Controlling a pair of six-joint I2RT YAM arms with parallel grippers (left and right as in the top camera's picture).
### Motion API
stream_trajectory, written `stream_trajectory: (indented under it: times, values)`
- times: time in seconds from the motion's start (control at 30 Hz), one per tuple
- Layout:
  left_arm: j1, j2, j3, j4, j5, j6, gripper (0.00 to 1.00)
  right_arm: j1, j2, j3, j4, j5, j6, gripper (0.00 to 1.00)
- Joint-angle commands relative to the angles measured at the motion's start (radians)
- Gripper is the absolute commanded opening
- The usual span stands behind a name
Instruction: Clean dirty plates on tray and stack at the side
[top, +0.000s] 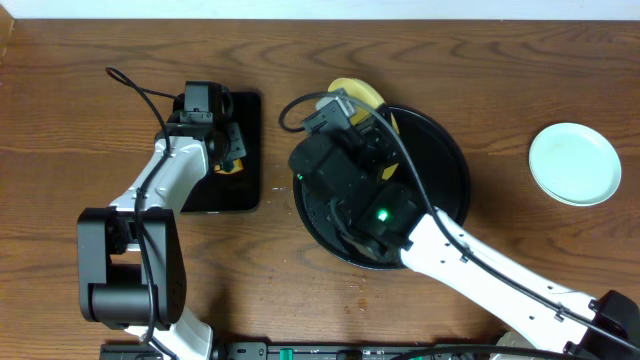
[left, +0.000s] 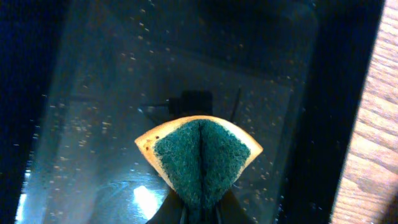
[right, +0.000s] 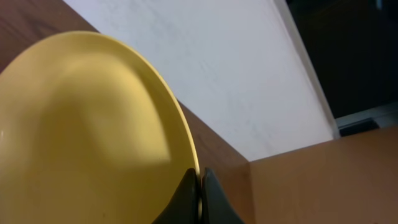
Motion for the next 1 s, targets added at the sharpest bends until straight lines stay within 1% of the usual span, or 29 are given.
stream_trajectory:
  times: [0.0, 0.1, 0.13, 0.23, 0.33, 0.4, 0.43, 0.53, 0.67, 0.7, 0.77, 0.83, 0.87, 0.9, 0.93, 0.97]
  values:
    - [0.005, 0.013, -0.011, 0.007, -0.051, 0.021, 0.08, 0.009, -0.006, 0.002, -0.027, 0.033, 0.013, 0.01]
    - [0.005, 0.013, -0.011, 0.006, -0.051, 0.024, 0.08, 0.000, -0.004, 0.002, -0.041, 0.152, 0.029, 0.01]
    - [0.005, 0.013, -0.011, 0.006, -0.051, 0.029, 0.08, -0.005, -0.004, 0.002, -0.040, 0.163, 0.038, 0.01]
    - [0.005, 0.013, -0.011, 0.006, -0.051, 0.029, 0.08, -0.020, -0.004, 0.002, -0.043, 0.082, 0.055, 0.01]
    - [0.005, 0.013, -0.011, 0.007, -0.051, 0.037, 0.09, -0.045, -0.003, 0.002, -0.075, -0.053, 0.139, 0.01]
    - [0.005, 0.013, -0.011, 0.007, -0.051, 0.037, 0.10, -0.063, -0.003, 0.002, -0.102, -0.097, 0.201, 0.01]
    - [0.005, 0.013, -0.011, 0.007, -0.051, 0.037, 0.12, -0.069, -0.003, 0.002, -0.113, -0.109, 0.208, 0.01]
    - [0.005, 0.013, -0.011, 0.007, -0.051, 0.037, 0.13, -0.074, -0.003, 0.002, -0.131, -0.042, 0.208, 0.01]
    - [0.005, 0.013, -0.011, 0.011, -0.051, 0.037, 0.13, -0.027, -0.001, 0.002, -0.161, -0.052, 0.156, 0.01]
    - [0.005, 0.013, -0.011, 0.011, -0.051, 0.037, 0.13, -0.014, -0.001, 0.002, -0.183, -0.035, 0.166, 0.01]
    - [0.005, 0.013, -0.011, 0.011, -0.051, 0.037, 0.13, -0.008, -0.001, 0.002, -0.217, 0.004, 0.234, 0.01]
    - [0.005, 0.013, -0.011, 0.010, -0.051, 0.037, 0.15, -0.022, -0.001, 0.002, -0.236, -0.002, 0.291, 0.01]
    - [0.005, 0.013, -0.011, 0.010, -0.051, 0.037, 0.17, -0.031, -0.001, 0.002, -0.238, -0.021, 0.302, 0.01]
    - [0.005, 0.013, -0.011, 0.010, -0.051, 0.037, 0.31, -0.042, -0.001, 0.002, -0.237, -0.043, 0.304, 0.01]
    - [0.005, 0.013, -0.011, 0.010, -0.051, 0.037, 0.41, -0.052, -0.001, 0.002, -0.237, -0.058, 0.304, 0.01]
    - [0.005, 0.013, -0.011, 0.011, -0.051, 0.036, 0.48, -0.062, -0.001, 0.002, -0.236, -0.061, 0.304, 0.01]
